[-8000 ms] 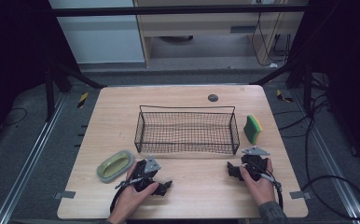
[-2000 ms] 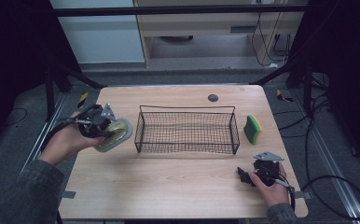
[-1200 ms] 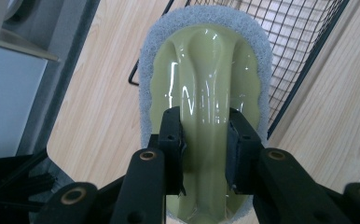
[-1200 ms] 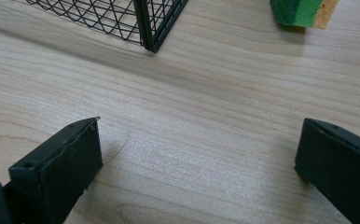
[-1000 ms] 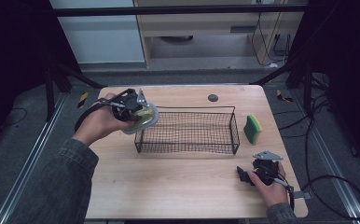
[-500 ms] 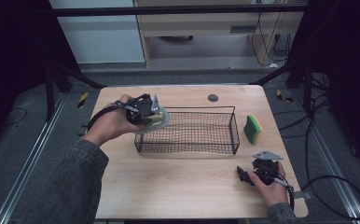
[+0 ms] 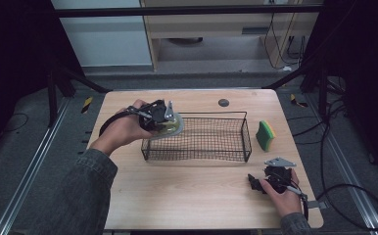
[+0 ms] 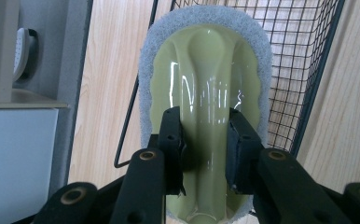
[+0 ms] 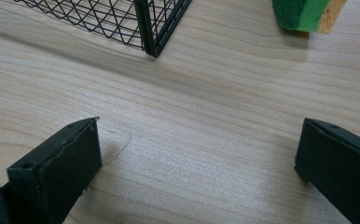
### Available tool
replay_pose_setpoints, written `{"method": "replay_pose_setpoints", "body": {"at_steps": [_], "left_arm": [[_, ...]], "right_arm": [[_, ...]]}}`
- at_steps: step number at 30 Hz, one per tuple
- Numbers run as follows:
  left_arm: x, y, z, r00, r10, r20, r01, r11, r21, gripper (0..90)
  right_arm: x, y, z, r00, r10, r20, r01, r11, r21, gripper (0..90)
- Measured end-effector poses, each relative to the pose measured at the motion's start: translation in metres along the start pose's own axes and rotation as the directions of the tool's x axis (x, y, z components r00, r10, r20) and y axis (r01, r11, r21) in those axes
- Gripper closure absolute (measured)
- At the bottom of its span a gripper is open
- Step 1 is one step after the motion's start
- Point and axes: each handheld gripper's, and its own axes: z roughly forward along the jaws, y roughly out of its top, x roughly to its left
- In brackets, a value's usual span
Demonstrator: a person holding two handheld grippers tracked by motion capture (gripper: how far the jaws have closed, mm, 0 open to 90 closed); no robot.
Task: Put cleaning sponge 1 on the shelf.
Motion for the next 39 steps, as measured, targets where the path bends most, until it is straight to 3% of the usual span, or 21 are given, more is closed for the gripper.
{"method": "replay_pose_setpoints", "body": {"at_steps": [12, 20, 24, 34, 39], "left_arm": [[-0.002, 0.000, 0.018, 0.9995, 0.005, 0.031, -0.005, 0.9999, -0.012, 70.9], [-0.009, -0.004, 0.038, 0.9979, 0.024, 0.061, -0.026, 0.9995, 0.019, 70.9], [-0.010, -0.008, 0.041, 0.9976, 0.011, 0.068, -0.012, 0.9995, 0.028, 70.8], [-0.011, -0.007, 0.047, 0.9965, 0.026, 0.080, -0.028, 0.9991, 0.031, 70.8], [-0.012, -0.008, 0.050, 0.9955, 0.009, 0.094, -0.013, 0.9993, 0.036, 70.8]], "right_arm": [[0.001, 0.000, 0.000, 1.0000, 0.005, -0.002, -0.005, 1.000, 0.003, 0.5], [0.000, 0.001, 0.001, 1.0000, 0.003, -0.005, -0.003, 1.000, 0.001, 0.5], [0.001, 0.001, 0.001, 1.0000, 0.004, -0.004, -0.004, 1.000, 0.001, 0.5], [0.001, 0.001, 0.001, 1.0000, 0.004, -0.005, -0.004, 1.000, 0.001, 0.5], [0.000, 0.001, 0.001, 1.0000, 0.002, -0.004, -0.002, 1.000, 0.001, 0.5]]}}
